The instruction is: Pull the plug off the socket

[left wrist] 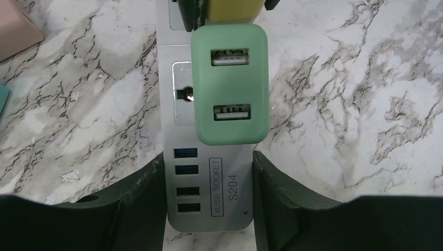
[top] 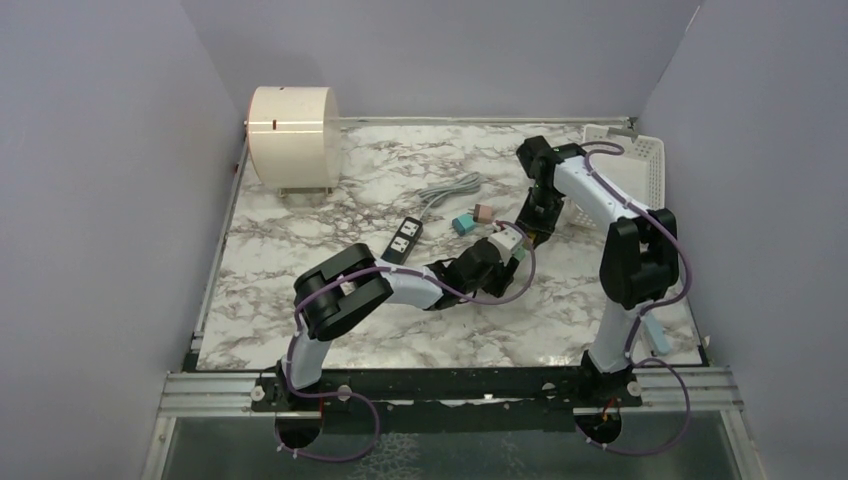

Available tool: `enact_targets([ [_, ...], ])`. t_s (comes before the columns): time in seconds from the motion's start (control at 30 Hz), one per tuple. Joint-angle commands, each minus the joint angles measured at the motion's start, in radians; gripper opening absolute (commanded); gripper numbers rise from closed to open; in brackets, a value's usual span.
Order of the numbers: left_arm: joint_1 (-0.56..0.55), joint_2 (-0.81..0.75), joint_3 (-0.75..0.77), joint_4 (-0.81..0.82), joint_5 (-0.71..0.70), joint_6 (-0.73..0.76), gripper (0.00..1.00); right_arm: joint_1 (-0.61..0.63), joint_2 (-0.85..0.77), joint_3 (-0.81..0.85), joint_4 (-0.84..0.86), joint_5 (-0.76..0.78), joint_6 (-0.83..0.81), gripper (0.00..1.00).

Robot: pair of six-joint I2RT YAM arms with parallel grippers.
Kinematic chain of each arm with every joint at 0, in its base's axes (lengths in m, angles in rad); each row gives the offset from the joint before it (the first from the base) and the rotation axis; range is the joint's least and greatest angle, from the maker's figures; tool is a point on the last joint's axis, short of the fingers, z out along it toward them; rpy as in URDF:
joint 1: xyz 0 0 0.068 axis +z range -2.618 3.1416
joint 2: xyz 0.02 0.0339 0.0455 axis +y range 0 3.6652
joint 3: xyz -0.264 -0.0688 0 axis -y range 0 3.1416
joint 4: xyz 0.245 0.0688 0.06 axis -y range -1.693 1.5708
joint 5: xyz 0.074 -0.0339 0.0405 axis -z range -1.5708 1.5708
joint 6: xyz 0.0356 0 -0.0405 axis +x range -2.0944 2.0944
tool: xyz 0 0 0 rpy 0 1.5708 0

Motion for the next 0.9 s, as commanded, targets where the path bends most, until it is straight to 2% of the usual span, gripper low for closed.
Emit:
enact_targets([
  [0.0,-0.021,0.068,-0.050,-0.250,0.078,0.020,0.00,-0.006,-0.081,0.032,0.076,-0.005,0.008,0.01],
  [0.13,-0.020,0.066,-0.055,-0.242,0.095,0.018,0.00,-0.006,-0.218,-0.134,0.230,-0.087,0.005,0.01],
  [0.27,-0.015,0.069,-0.058,-0.237,0.110,0.017,0.00,-0.006,-0.395,-0.349,0.404,-0.055,0.048,0.01],
  [0.33,-0.015,0.071,-0.057,-0.238,0.112,0.017,0.00,-0.006,-0.433,-0.393,0.435,-0.043,0.062,0.01],
  [0.4,-0.015,0.075,-0.053,-0.244,0.108,0.016,0.00,-0.006,-0.410,-0.366,0.402,-0.033,0.063,0.01],
  [0.63,-0.015,0.076,-0.031,-0.269,0.094,0.020,0.00,-0.006,-0.146,-0.075,0.141,0.029,0.073,0.01],
  [0.77,-0.015,0.080,-0.019,-0.283,0.091,0.022,0.00,-0.006,-0.085,-0.006,0.107,-0.007,0.079,0.01],
  [0.87,-0.015,0.080,-0.020,-0.284,0.105,0.020,0.00,-0.006,-0.120,-0.055,0.182,-0.092,0.052,0.01],
])
